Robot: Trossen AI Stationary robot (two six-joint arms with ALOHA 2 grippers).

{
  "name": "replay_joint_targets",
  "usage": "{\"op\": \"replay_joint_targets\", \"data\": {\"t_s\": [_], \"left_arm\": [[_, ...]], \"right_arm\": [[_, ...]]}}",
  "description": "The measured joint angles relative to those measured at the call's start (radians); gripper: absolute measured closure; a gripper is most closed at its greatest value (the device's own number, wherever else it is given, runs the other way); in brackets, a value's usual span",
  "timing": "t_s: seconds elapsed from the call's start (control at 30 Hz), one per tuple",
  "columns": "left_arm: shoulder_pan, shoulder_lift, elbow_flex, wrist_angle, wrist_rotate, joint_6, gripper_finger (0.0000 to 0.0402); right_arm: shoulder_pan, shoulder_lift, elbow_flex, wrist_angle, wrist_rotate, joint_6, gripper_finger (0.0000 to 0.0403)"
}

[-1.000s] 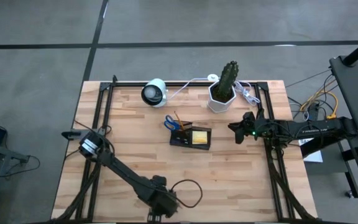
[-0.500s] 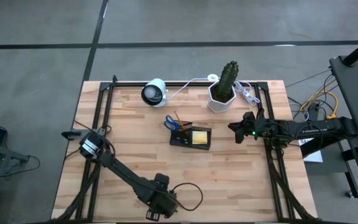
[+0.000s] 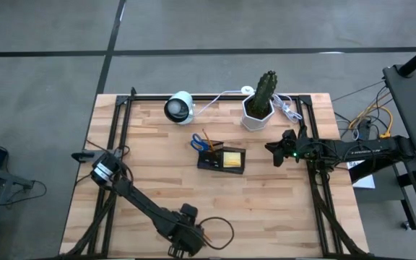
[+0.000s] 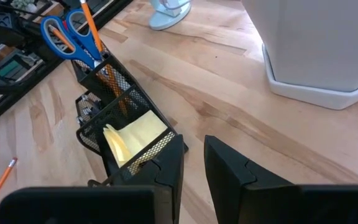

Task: Pick and place office supplies into organizer
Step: Put the black pen into the black desk organizer

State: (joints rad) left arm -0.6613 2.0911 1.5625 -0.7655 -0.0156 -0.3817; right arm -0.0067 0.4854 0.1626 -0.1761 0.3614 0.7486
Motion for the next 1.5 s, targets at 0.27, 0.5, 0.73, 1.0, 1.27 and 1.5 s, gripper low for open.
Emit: {"op": "replay_joint_targets", "data": {"t_s": [0.27,0.5,0.73,1.0,1.27,1.5], "left_arm": [[0.000,-0.002,-0.030,0.021,-0.007,0.021,0.0164],[-0.002,-0.002,-0.031,0.050,-0.015,0.051,0.0242],[-0.002,-0.001,-0.031,0.062,0.038,0.049,0.0359],[-0.002,-0.001,-0.031,0.048,0.103,0.048,0.0390],[-0.003,-0.008,-0.020,0.015,0.138,0.048,0.0395],[-0.001,-0.050,-0.021,0.008,0.139,0.056,0.0395]], "right_arm": [[0.000,0.000,0.000,0.000,0.000,0.003,0.0349],[0.000,0.000,0.000,0.000,0.000,0.004,0.0349],[0.000,0.000,0.000,0.000,0.000,0.003,0.0349],[0.000,0.000,0.000,0.002,-0.001,0.008,0.0349],[0.000,0.000,0.000,0.002,-0.001,0.016,0.0349],[0.000,0.000,0.000,0.003,-0.003,0.032,0.0349]]}}
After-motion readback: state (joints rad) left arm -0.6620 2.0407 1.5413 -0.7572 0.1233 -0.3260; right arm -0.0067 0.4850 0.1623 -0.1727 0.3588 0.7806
